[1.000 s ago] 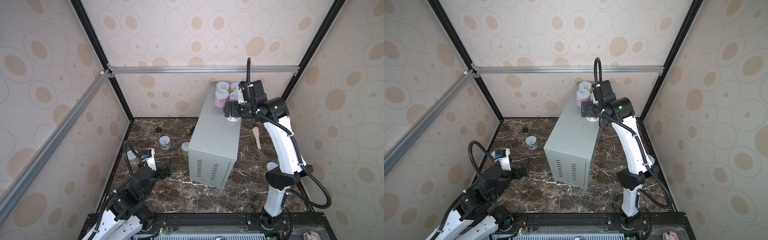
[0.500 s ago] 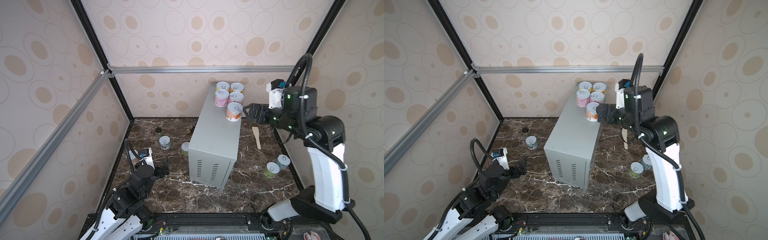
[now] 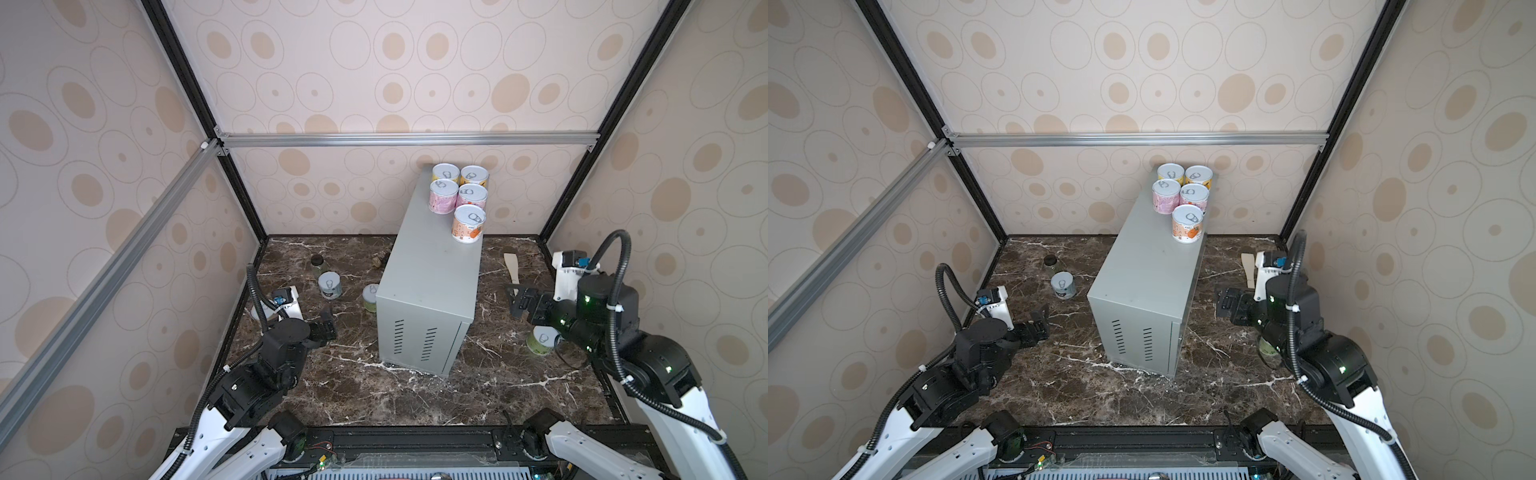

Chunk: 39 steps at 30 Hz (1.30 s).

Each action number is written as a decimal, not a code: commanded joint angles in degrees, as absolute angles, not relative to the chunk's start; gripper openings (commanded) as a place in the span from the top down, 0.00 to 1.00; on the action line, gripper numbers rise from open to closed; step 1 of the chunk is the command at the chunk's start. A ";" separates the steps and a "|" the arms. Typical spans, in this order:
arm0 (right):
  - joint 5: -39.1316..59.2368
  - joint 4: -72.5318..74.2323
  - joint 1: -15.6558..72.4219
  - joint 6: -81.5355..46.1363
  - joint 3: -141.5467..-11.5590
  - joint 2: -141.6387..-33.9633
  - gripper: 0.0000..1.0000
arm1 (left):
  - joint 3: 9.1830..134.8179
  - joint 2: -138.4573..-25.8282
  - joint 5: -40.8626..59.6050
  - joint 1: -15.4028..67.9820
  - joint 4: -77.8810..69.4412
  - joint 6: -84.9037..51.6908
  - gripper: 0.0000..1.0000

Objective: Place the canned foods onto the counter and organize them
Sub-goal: 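Open the right gripper and pull back while the left gripper nears a can, then lower the left gripper onto the orange-labelled white-lidded can and close it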

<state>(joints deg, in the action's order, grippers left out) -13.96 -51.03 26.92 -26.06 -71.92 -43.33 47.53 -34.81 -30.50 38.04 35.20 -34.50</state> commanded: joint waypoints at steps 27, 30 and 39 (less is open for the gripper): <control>-24.87 -37.45 26.64 -41.03 -31.52 -24.04 0.01 | 53.83 -55.25 -12.54 2.41 34.95 -31.38 0.01; -24.12 -35.26 26.65 -41.13 -29.55 -24.60 0.01 | 54.30 -58.29 -12.08 -2.36 34.79 -31.63 0.01; -21.05 -28.51 26.63 -39.49 -24.37 -25.11 0.01 | 54.11 -66.38 -14.14 -9.84 31.83 -31.91 0.01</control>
